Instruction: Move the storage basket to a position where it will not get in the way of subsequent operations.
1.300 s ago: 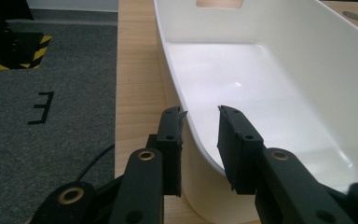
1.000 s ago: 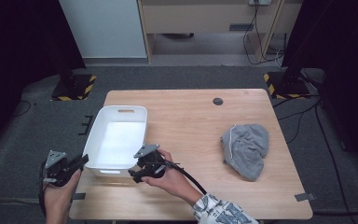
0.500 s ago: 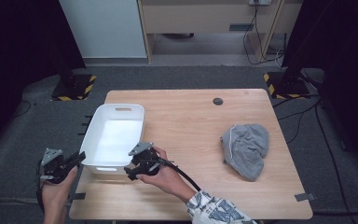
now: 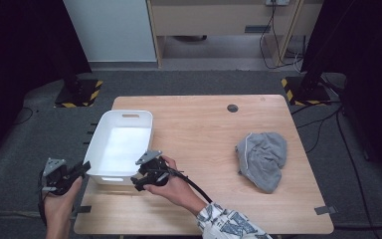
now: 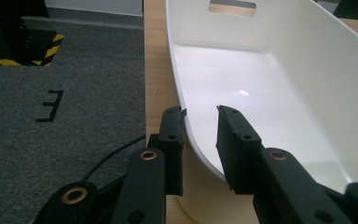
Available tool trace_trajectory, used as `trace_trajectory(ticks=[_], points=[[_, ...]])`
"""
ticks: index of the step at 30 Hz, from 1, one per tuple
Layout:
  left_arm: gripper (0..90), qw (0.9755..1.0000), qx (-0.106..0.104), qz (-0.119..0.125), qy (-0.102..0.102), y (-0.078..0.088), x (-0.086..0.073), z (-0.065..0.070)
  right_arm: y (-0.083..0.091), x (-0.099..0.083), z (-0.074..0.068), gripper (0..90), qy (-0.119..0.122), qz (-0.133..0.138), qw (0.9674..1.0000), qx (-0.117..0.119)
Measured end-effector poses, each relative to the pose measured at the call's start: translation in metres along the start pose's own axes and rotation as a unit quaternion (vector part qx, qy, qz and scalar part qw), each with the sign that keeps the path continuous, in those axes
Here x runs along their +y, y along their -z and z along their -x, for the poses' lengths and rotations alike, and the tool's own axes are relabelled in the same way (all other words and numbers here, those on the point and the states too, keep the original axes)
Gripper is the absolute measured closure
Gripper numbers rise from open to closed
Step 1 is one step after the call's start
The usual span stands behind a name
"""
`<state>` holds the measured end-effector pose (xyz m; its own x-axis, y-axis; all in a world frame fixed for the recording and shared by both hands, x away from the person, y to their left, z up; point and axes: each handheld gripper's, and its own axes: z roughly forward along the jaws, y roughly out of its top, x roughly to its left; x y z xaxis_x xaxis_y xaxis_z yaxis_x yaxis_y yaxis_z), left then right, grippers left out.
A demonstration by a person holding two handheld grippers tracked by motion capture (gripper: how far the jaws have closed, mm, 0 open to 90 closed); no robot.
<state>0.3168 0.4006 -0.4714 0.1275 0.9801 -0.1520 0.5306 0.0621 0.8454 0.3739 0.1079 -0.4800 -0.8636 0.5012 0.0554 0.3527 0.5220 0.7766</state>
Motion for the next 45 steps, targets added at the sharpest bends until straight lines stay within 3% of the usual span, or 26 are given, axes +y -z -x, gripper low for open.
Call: trace_trajectory(ticks=[18, 19, 20, 22, 25, 28, 37, 40, 45], points=[[69.4, 1.0000, -0.006, -0.002, -0.007, 0.001, 0.001, 0.007, 0.000, 0.001, 0.012, 24.3, -0.006, -0.004, 1.0000, -0.002], [69.1, 0.9999, -0.003, 0.002, -0.014, 0.001, 0.001, 0.008, 0.001, 0.001, 0.012, 24.2, -0.008, -0.003, 1.0000, -0.003], [65.0, 0.9996, 0.003, 0.009, -0.026, 0.001, 0.001, 0.009, 0.001, 0.001, 0.012, 23.8, -0.007, -0.002, 1.0000, -0.003], [51.0, 0.9995, -0.006, 0.022, -0.022, 0.002, 0.003, 0.010, 0.004, 0.001, 0.012, 18.4, -0.003, 0.001, 1.0000, -0.004], [34.5, 0.9990, -0.008, 0.040, -0.020, 0.003, 0.008, 0.013, 0.017, 0.002, 0.016, 15.0, -0.001, 0.008, 0.9999, -0.008], [28.0, 0.9981, -0.019, 0.047, -0.034, 0.006, 0.014, 0.020, 0.035, 0.002, 0.025, 11.3, -0.008, 0.023, 0.9997, -0.007], [17.9, 0.9946, -0.067, 0.042, -0.067, -0.003, 0.032, 0.060, 0.090, -0.027, 0.071, 7.0, -0.019, 0.015, 0.9988, -0.044], [14.9, 0.9919, -0.095, 0.037, -0.076, -0.009, 0.039, 0.077, 0.106, -0.041, 0.089, 7.5, -0.033, 0.010, 0.9980, -0.053], [12.5, 0.9884, -0.120, 0.028, -0.089, -0.019, 0.045, 0.102, 0.132, -0.059, 0.114, 11.0, -0.048, 0.006, 0.9960, -0.075]])
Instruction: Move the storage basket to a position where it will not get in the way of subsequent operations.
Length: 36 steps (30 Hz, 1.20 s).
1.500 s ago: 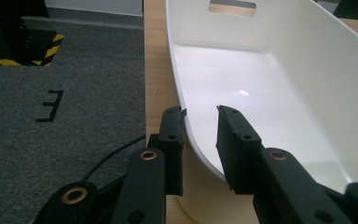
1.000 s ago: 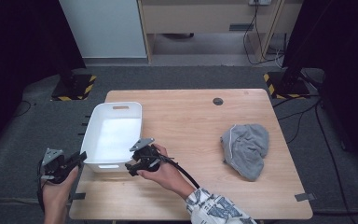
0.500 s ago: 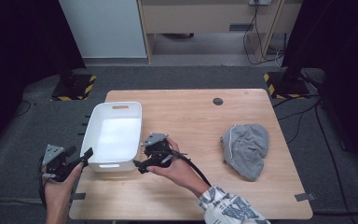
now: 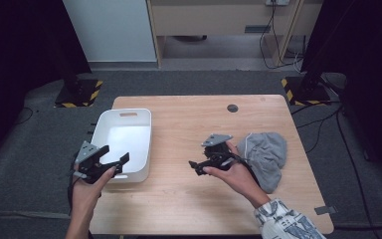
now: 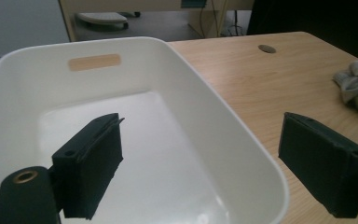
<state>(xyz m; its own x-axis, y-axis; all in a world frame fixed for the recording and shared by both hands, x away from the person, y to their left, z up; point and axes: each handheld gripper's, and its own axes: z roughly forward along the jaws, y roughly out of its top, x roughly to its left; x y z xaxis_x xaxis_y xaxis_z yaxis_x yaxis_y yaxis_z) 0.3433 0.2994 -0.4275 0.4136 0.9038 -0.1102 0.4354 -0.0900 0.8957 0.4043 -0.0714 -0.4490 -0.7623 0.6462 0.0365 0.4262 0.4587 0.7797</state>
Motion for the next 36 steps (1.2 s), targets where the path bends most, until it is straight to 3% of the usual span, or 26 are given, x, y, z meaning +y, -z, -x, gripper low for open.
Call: trace_trajectory(ticks=[9, 12, 19, 23, 24, 25, 31, 36], points=[[12.4, 0.9988, -0.025, -0.025, -0.033, -0.036, 0.010, 0.046, 0.031, -0.019, 0.035, 17.7, -0.016, -0.004, 0.9991, -0.040], [12.3, 0.9974, -0.053, -0.033, -0.037, -0.050, 0.012, 0.062, 0.039, -0.024, 0.044, 17.7, -0.022, -0.005, 0.9986, -0.048], [12.7, 0.9929, -0.085, -0.054, -0.063, -0.079, 0.012, 0.098, 0.059, -0.035, 0.059, 18.8, -0.032, 0.004, 0.9973, -0.067], [12.6, 0.9911, -0.108, -0.057, -0.053, -0.091, 0.011, 0.110, 0.068, -0.040, 0.069, 22.9, -0.044, 0.003, 0.9955, -0.084], [12.5, 0.9899, -0.107, -0.063, -0.067, -0.096, 0.009, 0.114, 0.070, -0.041, 0.072, 23.7, -0.045, 0.001, 0.9948, -0.092], [12.3, 0.9899, -0.107, -0.063, -0.067, -0.096, 0.009, 0.114, 0.070, -0.041, 0.072, 23.7, -0.045, 0.001, 0.9948, -0.092], [11.9, 0.9843, -0.125, -0.088, -0.088, -0.115, -0.001, 0.127, 0.081, -0.042, 0.088, 28.4, -0.053, -0.004, 0.9924, -0.111], [12.0, 0.9813, -0.127, -0.104, -0.101, -0.126, -0.011, 0.135, 0.084, -0.052, 0.101, 29.8, -0.061, -0.022, 0.9868, -0.148]])
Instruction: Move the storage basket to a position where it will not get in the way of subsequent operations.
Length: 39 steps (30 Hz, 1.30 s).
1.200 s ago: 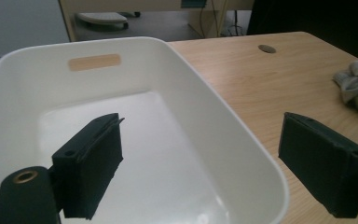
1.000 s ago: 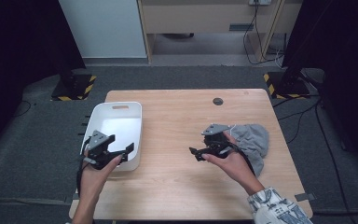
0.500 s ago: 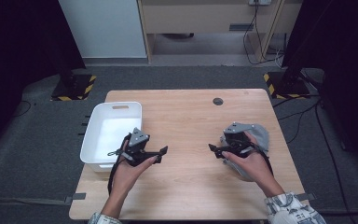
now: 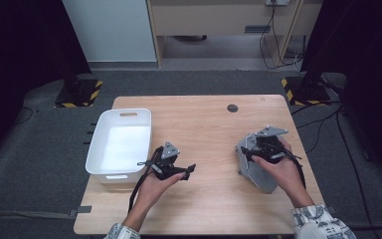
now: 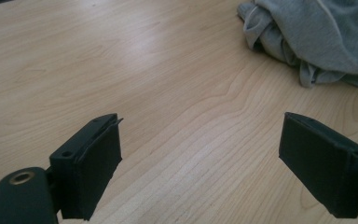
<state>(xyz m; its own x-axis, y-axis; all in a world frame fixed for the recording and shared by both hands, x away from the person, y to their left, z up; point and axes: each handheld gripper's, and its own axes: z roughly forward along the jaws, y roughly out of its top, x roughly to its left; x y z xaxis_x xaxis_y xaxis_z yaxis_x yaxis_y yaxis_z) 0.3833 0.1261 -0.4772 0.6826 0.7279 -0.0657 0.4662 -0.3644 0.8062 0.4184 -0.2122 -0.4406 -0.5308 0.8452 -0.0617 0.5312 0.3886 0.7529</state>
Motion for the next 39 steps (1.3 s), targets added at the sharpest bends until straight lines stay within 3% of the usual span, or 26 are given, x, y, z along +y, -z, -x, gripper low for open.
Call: trace_trajectory(ticks=[5, 10, 19, 25, 29, 39], points=[[12.0, 0.9999, 0.000, -0.012, 0.000, -0.007, -0.008, 0.000, -0.006, -0.016, 0.011, 25.7, -0.014, -0.018, 0.9995, -0.019], [12.1, 0.9998, 0.002, -0.020, -0.003, -0.009, -0.012, 0.002, -0.011, -0.031, 0.017, 23.3, -0.028, -0.038, 0.9987, -0.022], [12.2, 0.9997, 0.009, -0.021, -0.005, -0.009, -0.019, 0.002, -0.023, -0.051, 0.021, 29.8, -0.044, -0.071, 0.9964, 0.008], [12.3, 0.9997, 0.016, -0.020, -0.002, -0.008, -0.022, 0.000, -0.033, -0.058, 0.015, 33.5, -0.049, -0.080, 0.9952, 0.027], [12.4, 0.9996, 0.020, -0.020, -0.001, -0.008, -0.024, -0.001, -0.040, -0.058, 0.009, 33.9, -0.054, -0.071, 0.9953, 0.038], [12.7, 0.9995, 0.027, -0.017, 0.001, -0.006, -0.026, -0.003, -0.060, -0.042, -0.027, 33.7, -0.028, -0.063, 0.9959, 0.059]])
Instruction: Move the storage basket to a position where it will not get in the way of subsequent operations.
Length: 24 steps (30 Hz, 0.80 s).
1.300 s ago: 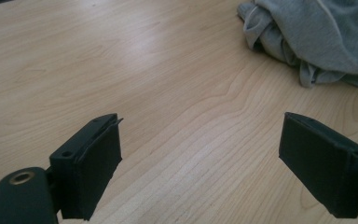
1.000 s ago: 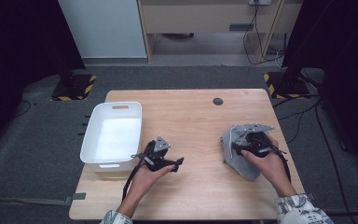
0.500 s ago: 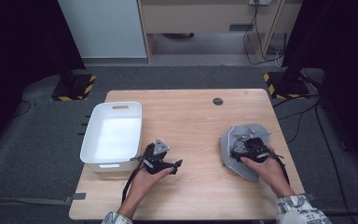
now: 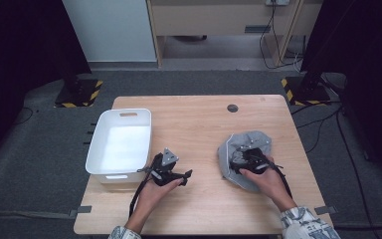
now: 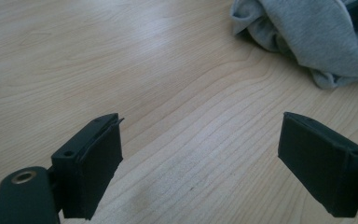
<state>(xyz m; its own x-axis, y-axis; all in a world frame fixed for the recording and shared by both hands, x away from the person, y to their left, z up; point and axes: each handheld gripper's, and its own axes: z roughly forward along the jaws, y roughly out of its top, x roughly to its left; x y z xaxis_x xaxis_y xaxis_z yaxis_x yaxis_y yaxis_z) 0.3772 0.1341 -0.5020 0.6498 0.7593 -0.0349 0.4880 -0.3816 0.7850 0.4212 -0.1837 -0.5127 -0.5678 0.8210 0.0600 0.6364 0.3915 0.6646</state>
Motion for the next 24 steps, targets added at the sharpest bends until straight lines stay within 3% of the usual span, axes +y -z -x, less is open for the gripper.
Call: trace_trajectory(ticks=[8, 16, 24], points=[[12.9, 1.0000, 0.006, -0.002, -0.004, 0.000, 0.000, 0.000, -0.016, 0.013, -0.026, 33.3, 0.018, 0.006, 0.9998, 0.008], [13.3, 0.9999, 0.016, 0.004, 0.005, 0.003, -0.001, -0.006, -0.030, 0.024, -0.052, 33.1, 0.036, 0.013, 0.9991, 0.018], [14.4, 0.9999, 0.012, 0.001, -0.005, 0.002, -0.001, -0.002, -0.030, 0.025, -0.065, 33.1, 0.057, 0.014, 0.9978, 0.030]])
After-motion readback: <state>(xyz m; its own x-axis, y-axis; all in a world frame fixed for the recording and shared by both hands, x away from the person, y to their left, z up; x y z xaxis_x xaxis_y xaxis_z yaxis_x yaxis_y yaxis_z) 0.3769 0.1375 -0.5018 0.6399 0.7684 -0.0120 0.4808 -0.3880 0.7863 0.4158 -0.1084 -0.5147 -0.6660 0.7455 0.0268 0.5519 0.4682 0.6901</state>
